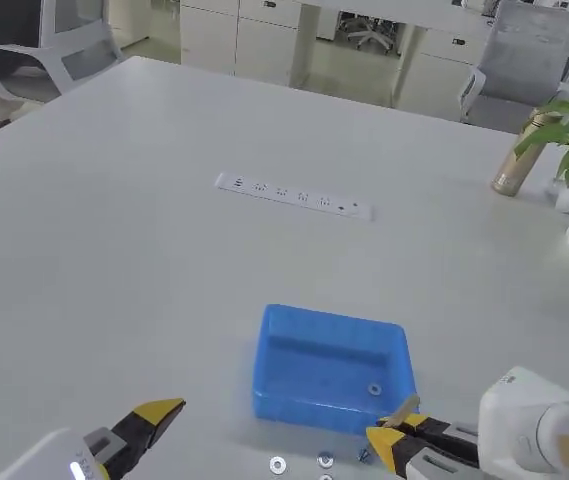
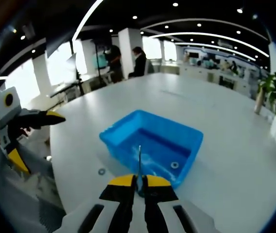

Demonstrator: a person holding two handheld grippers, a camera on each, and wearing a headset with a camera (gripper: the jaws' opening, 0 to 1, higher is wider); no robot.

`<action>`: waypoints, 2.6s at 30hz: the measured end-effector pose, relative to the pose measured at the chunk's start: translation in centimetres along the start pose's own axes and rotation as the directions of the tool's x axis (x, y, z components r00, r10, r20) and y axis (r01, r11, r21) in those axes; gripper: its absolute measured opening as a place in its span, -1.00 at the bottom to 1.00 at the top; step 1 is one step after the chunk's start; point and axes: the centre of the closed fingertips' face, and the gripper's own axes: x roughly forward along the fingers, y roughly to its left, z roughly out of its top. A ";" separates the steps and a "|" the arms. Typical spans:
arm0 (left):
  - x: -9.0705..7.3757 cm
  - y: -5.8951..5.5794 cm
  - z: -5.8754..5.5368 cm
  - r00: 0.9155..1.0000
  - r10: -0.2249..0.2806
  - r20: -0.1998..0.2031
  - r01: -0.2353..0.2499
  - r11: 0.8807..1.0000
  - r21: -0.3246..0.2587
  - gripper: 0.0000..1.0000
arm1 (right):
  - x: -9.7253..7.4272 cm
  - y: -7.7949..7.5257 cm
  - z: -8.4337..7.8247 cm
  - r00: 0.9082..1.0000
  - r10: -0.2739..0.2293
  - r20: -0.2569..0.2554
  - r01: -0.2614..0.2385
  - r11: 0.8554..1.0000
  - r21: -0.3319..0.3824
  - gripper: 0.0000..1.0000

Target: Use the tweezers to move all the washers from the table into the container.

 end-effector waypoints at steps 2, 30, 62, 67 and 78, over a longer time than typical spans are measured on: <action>0.0 0.0 -0.1 1.000 0.000 -0.006 0.000 1.000 0.002 0.67 | 0.0 0.1 0.1 1.000 0.008 -0.003 -0.008 1.000 0.010 -0.92; -0.1 0.1 0.2 1.000 0.002 0.008 -0.002 1.000 -0.001 0.64 | -3.2 0.2 4.8 0.992 0.102 0.080 -0.107 0.992 0.070 -0.95; 0.0 0.0 0.0 1.000 -0.005 -0.003 0.005 1.000 0.001 0.62 | 3.4 -4.7 5.8 0.998 0.064 0.003 -0.065 0.996 0.056 -0.95; 0.1 -0.1 -0.1 1.000 -0.008 -0.009 0.008 1.000 0.002 0.62 | 3.8 -5.2 5.6 0.998 0.063 -0.005 -0.063 0.996 0.061 -0.95; 0.1 -0.2 -0.3 1.000 -0.013 -0.013 0.014 1.000 0.004 0.61 | 4.0 -5.2 4.8 0.998 0.058 -0.021 -0.057 0.996 0.070 -0.95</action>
